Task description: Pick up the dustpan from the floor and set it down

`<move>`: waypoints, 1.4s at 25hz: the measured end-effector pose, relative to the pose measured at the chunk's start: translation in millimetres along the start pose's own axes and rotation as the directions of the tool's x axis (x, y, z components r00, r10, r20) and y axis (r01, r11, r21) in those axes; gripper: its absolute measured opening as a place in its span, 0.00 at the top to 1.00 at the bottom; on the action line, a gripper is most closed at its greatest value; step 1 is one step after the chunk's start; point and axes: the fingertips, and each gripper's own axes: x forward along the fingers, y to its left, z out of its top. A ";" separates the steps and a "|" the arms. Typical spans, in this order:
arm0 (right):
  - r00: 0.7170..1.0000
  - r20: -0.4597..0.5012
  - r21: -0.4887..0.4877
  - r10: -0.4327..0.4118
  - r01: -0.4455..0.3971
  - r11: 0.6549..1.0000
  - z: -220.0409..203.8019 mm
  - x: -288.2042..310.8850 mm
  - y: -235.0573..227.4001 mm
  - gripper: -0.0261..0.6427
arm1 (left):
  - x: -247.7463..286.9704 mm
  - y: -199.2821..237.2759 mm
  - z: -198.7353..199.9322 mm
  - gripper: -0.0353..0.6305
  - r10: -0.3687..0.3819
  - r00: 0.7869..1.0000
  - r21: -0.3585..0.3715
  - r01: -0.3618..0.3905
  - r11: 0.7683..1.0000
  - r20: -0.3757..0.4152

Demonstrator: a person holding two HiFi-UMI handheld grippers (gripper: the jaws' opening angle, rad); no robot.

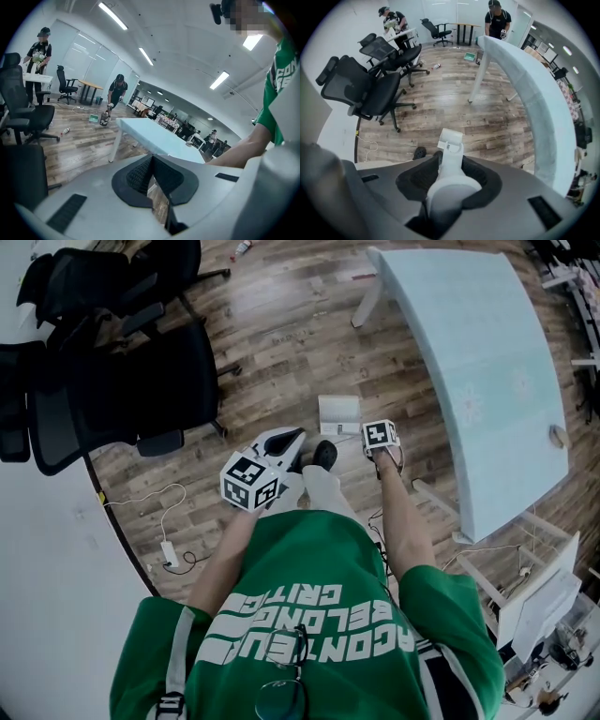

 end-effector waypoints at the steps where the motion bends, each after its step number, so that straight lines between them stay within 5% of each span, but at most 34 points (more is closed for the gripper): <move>1: 1.000 -0.006 -0.011 -0.028 0.028 1.000 -2.8 0.6 -3.9 0.76 | 0.7 -0.3 0.7 0.96 -0.002 1.000 0.002 0.002 1.000 0.000; 13: 0.998 0.019 -0.031 -0.062 0.062 0.998 -20.3 -2.6 -6.4 0.78 | 2.0 1.9 12.9 0.96 0.000 1.000 0.025 0.000 1.000 0.007; 23: 0.989 0.132 0.008 -0.070 0.069 0.998 -24.2 -53.3 -9.9 0.78 | -8.0 13.8 24.1 0.96 0.005 0.999 0.032 -0.006 0.999 0.040; 35: 0.915 0.396 0.003 -0.075 0.080 0.997 -3.4 -160.8 4.8 0.78 | -21.0 37.4 42.9 0.96 0.029 0.995 0.035 -0.033 0.999 0.099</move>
